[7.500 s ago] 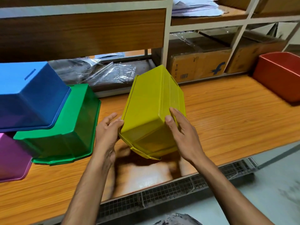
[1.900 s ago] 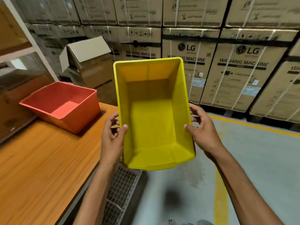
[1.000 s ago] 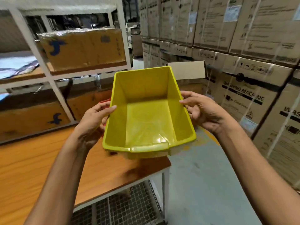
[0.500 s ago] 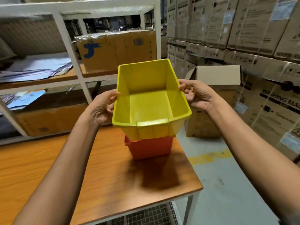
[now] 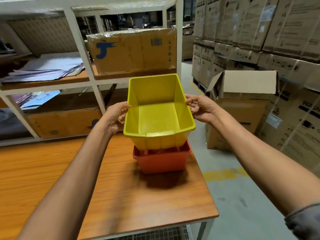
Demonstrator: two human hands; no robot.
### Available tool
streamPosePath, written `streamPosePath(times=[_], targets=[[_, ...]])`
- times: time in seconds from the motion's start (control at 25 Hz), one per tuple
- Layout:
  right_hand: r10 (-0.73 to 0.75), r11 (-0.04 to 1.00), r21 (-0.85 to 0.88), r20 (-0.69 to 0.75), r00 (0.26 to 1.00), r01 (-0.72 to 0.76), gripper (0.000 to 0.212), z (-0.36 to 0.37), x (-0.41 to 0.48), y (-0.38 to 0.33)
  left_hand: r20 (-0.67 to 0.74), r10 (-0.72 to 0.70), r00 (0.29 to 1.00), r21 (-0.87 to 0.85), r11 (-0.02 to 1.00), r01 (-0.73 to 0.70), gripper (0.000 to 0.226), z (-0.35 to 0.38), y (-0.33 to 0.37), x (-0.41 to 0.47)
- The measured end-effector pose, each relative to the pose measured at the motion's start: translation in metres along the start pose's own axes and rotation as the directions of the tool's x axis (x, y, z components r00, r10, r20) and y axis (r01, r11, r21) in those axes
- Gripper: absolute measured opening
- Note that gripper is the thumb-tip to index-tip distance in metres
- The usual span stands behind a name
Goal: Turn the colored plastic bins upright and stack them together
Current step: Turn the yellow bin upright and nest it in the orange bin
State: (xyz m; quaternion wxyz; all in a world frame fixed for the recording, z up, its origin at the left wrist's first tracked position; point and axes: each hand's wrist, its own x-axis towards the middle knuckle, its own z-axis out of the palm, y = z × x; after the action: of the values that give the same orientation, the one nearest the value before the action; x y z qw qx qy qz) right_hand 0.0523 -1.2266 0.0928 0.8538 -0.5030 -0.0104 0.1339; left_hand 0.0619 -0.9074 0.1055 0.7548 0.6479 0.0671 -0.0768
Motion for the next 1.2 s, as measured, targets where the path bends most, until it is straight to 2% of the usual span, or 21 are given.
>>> streamPosePath(times=[0.08, 0.28, 0.36, 0.44, 0.6, 0.72, 0.84, 0.92, 1.2], targets=[[0.023, 1.000, 0.001, -0.033, 0.999, -0.023, 0.044, -0.006, 0.007, 0.007, 0.002, -0.043, 0.999, -0.032, 0.999, 0.043, 0.037, -0.002, -0.008, 0.009], [0.121, 0.993, 0.016, -0.209, 0.970, -0.120, 0.042, -0.012, 0.013, 0.024, -0.039, -0.103, 0.994, -0.026, 0.994, 0.102, 0.014, 0.000, -0.027, 0.017], [0.140, 0.990, 0.020, -0.245, 0.959, -0.140, 0.053, -0.015, 0.017, 0.030, -0.054, -0.134, 0.990, -0.002, 0.991, 0.134, 0.009, -0.002, -0.035, 0.023], [0.153, 0.988, 0.009, -0.273, 0.950, -0.157, 0.046, -0.017, 0.021, 0.035, -0.077, -0.168, 0.983, -0.004, 0.986, 0.168, 0.007, -0.004, -0.042, 0.031], [0.174, 0.981, -0.028, -0.327, 0.929, -0.193, 0.023, -0.019, 0.023, 0.045, -0.085, -0.218, 0.972, 0.053, 0.973, 0.223, 0.012, -0.006, -0.055, 0.042], [0.184, 0.979, -0.007, -0.379, 0.907, -0.202, 0.024, -0.021, 0.020, 0.053, -0.088, -0.226, 0.970, 0.120, 0.964, 0.236, 0.019, -0.003, -0.060, 0.039], [0.199, 0.976, -0.004, -0.401, 0.894, -0.218, 0.038, -0.024, 0.020, 0.059, -0.120, -0.176, 0.977, 0.148, 0.970, 0.192, 0.035, -0.001, -0.066, 0.038], [0.206, 0.974, -0.005, -0.412, 0.887, -0.229, 0.044, -0.027, 0.021, 0.062, -0.128, -0.155, 0.980, 0.132, 0.976, 0.172, 0.038, 0.003, -0.068, 0.035], [0.172, 0.976, -0.040, -0.462, 0.870, -0.214, 0.032, -0.027, 0.018, 0.066, -0.149, -0.164, 0.975, 0.098, 0.979, 0.179, 0.032, 0.000, -0.073, 0.031]])
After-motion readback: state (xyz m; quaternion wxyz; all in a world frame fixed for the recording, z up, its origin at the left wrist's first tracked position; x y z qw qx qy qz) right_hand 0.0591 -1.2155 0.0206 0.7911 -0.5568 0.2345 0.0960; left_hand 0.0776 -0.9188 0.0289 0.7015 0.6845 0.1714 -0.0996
